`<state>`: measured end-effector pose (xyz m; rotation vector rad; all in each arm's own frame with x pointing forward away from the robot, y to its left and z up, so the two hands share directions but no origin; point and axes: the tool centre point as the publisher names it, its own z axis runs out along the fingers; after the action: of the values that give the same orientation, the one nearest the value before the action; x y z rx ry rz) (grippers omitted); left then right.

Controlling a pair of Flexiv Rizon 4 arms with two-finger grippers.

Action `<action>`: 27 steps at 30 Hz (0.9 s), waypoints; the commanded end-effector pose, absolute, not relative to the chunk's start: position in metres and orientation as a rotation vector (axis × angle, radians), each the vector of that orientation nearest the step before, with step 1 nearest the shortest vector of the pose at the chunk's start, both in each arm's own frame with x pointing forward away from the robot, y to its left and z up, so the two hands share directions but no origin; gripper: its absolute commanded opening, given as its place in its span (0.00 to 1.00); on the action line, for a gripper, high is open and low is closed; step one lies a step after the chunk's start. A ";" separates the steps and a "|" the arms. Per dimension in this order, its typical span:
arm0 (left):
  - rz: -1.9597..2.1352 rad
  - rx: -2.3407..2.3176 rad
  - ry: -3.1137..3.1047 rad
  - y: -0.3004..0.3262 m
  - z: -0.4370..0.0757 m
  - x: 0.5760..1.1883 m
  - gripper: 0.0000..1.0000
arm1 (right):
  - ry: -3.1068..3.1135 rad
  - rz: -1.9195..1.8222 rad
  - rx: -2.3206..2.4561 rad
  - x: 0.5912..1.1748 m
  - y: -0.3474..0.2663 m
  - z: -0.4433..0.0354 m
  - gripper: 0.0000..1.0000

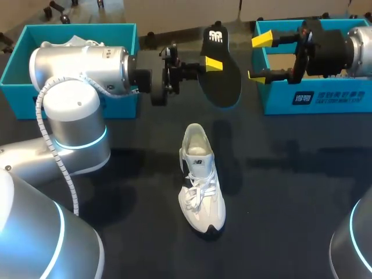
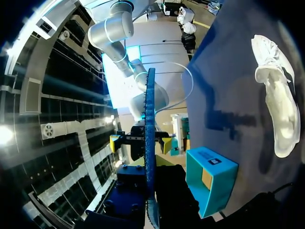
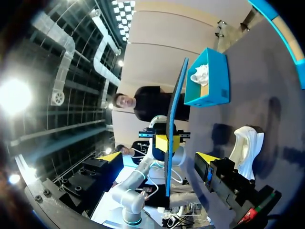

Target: Take the shoe out of the shoebox, open the shoe tongue, remove and reinsert the insole, then place the shoe into the shoebox

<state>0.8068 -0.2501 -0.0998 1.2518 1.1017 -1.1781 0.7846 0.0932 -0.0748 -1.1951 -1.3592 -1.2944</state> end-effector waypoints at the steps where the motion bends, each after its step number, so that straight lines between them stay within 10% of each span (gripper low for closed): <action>1: -1.178 1.254 1.102 -0.251 -0.100 0.807 0.00 | -1.361 -1.291 -1.198 0.785 0.094 -0.075 1.00; 27: -1.217 1.268 1.125 -0.214 -0.100 0.802 0.00 | -1.388 -1.189 -1.210 0.751 0.060 -0.092 1.00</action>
<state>0.8032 -0.2211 -0.0985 1.2671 1.1274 -1.2151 0.7539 0.0651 -0.0929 -1.2084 -1.3897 -1.1904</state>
